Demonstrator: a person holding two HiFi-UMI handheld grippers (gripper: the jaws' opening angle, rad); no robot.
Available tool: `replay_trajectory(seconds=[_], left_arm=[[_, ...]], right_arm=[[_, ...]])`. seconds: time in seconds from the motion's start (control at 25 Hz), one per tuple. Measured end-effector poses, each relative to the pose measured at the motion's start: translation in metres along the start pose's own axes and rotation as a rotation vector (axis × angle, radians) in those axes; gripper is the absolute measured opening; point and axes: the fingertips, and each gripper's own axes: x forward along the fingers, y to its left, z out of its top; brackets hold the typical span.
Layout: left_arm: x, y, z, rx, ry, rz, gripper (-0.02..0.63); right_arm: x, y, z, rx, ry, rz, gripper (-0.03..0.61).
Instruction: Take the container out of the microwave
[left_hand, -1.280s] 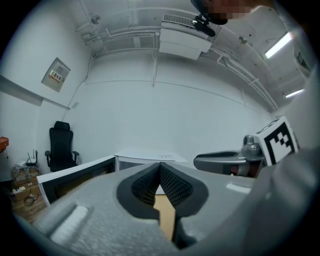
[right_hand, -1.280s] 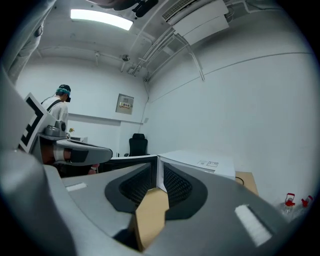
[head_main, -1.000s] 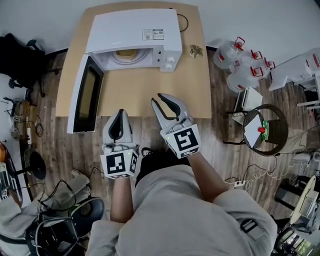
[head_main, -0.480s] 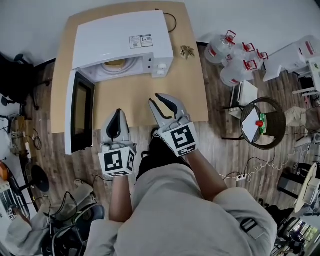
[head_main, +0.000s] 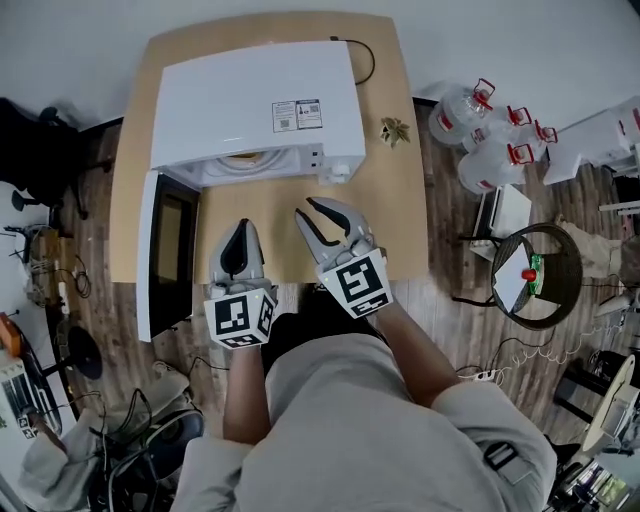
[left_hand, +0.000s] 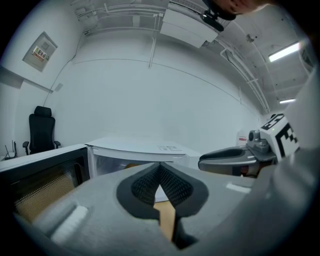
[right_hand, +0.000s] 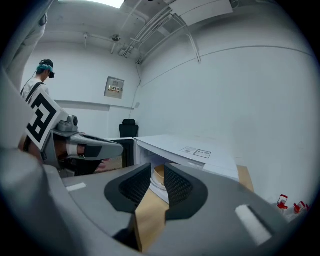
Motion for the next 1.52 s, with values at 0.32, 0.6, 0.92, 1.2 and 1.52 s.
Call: replay_trajectory(seconds=[0.32,0.6,0.92,1.2,1.52], left_arm=[[0.019,0.030,-0.039,-0.020,0.069,0.084,0.002],[0.036,0.055,-0.063,-0.043,0.111,0.093,0.002],[0.051,0.081,-0.074,-0.033,0.148,0.077,0.002],[0.061,0.094,-0.086,-0.042,0.189,0.057,0.002],[0.064,0.107,-0.095,-0.059,0.222,0.059,0.002]], right_arm=[[0.046,-0.002,-0.031,-0.013,0.081,0.078,0.100],[0.091,0.007,-0.050,-0.027,0.134,0.116,0.100],[0.139,0.011,-0.065,-0.053,0.185,0.117,0.100],[0.177,0.013,-0.074,-0.119,0.241,0.116,0.100],[0.216,0.007,-0.082,-0.173,0.281,0.101,0.100]])
